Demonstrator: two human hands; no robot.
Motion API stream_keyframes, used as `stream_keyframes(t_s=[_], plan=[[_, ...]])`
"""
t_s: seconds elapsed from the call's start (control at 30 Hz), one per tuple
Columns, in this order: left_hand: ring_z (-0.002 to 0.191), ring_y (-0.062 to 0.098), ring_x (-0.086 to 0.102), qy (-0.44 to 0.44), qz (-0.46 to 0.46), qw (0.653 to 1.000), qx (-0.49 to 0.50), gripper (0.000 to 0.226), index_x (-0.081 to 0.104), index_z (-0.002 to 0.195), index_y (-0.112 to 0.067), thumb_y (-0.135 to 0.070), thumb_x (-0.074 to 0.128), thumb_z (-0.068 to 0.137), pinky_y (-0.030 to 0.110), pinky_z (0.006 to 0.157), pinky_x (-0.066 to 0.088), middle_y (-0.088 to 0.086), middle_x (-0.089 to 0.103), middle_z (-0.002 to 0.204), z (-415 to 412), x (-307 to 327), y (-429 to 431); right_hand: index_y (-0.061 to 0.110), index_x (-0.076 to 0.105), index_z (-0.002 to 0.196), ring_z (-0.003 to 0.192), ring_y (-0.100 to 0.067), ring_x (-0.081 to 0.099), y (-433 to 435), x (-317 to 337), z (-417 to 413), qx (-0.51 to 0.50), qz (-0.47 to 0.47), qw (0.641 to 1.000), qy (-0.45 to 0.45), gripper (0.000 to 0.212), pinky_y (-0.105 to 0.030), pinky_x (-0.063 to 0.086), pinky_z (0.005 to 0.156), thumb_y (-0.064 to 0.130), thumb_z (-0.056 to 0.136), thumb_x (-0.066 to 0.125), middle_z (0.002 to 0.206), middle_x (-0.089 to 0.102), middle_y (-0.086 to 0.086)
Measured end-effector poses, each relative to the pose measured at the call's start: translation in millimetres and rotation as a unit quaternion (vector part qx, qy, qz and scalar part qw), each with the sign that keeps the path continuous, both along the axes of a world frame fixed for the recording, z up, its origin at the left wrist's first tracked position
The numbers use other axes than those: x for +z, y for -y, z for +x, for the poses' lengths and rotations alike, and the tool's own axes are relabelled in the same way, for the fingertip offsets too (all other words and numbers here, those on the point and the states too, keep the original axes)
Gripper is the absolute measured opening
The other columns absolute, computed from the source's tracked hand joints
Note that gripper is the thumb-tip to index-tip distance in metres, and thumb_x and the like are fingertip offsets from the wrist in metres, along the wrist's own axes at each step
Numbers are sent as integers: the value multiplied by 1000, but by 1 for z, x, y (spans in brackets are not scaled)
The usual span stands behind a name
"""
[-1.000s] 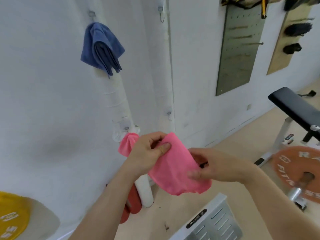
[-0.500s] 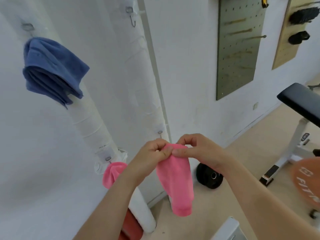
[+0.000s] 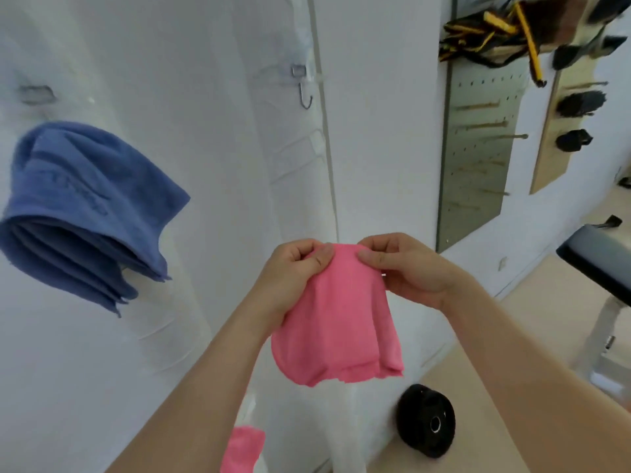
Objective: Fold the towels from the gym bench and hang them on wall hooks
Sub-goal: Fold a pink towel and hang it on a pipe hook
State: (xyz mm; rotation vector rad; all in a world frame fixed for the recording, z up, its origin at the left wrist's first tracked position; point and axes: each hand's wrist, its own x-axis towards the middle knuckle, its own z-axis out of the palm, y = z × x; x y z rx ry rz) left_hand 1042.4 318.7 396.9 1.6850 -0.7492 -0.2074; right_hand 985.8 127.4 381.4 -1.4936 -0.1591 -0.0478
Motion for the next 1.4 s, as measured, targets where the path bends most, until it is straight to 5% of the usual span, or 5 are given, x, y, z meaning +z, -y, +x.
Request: stream_keyframes(t_s=[0.3,0.77,1.13,1.3,1.4], plan=[[70,15,62,136,-165,975,56,16,70,91,-28,-13,67,86,30,70,51,4,70,79,64,140,29,2,62,101,83,-21,61,-2,144,72,-46,96,982,153,18,-33,52,78,17,94,53,91,65,-11],[63,29,59,615,166,735,232,30,60,120,-39,-35,46,93,35,54,49,2,57,83,160,157,44,15,58,94,67,-20,55,9,174,173,-325,-79,922,197,15,-34,47,63,18,85,69,78,59,-7],[96,26,44,624,138,701,317,33,68,107,-30,-13,60,79,32,68,30,1,56,102,149,135,53,17,72,100,103,-11,59,-2,164,140,-348,-257,846,311,22,-26,43,95,9,93,53,97,64,10],[103,13,61,419,-31,887,190,37,71,106,-26,-17,44,82,36,91,49,-9,70,108,143,141,50,18,69,110,99,-15,63,-7,157,135,-334,-379,813,291,24,-25,45,90,22,87,64,105,71,1],[100,17,62,458,49,866,197,39,63,118,-29,-25,40,86,36,87,49,-6,70,107,131,135,52,13,68,108,93,-20,62,-6,150,140,-363,-391,794,291,24,-19,38,77,14,84,62,101,71,-3]])
